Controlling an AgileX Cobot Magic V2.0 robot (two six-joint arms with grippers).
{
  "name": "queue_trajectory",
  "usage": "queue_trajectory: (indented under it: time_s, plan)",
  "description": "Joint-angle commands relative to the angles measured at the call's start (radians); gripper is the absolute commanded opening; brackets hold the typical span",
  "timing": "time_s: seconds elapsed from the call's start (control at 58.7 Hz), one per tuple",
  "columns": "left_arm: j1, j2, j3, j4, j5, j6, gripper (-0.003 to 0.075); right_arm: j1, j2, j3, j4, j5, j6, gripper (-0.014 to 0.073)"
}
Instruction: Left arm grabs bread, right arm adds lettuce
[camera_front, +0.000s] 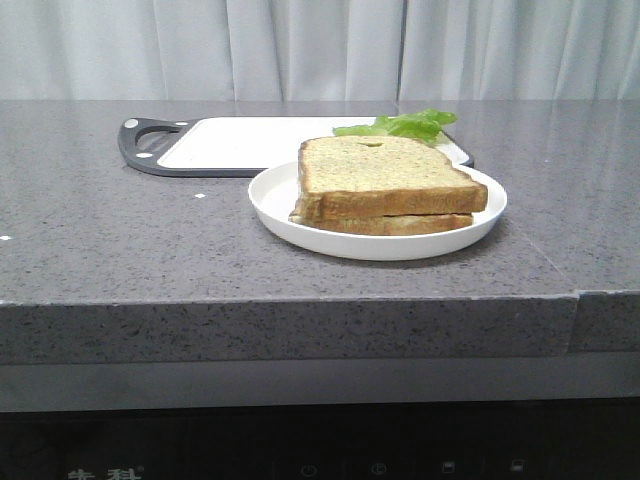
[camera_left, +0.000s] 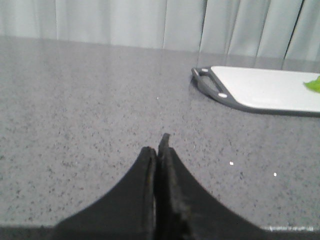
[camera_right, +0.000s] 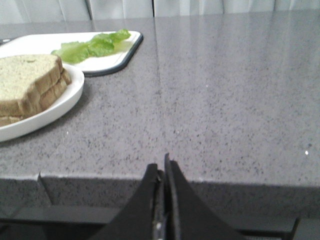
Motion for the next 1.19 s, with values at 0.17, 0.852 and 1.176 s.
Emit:
queue_trajectory:
  time_s: [0.17,0.852,1.176]
  plan:
    - [0.0,0.075,-0.251,0.043,0.034,-0.005,-0.0021,-0.006,0.016,-0.244,-0.008,0.069,-0.007,-0.0061]
    - [0.0,0.467,-0.525,0.046,0.064,-0.005,0.0531,-0.006,0.338,-0.56,-0.008,0.13,-0.009,0.0496]
    - [-0.035,0.566,-0.58,-0.171,0.113,-0.001,0.0637,-0.006,0.338,-0.559,-0.007,0.134,-0.009,0.0589]
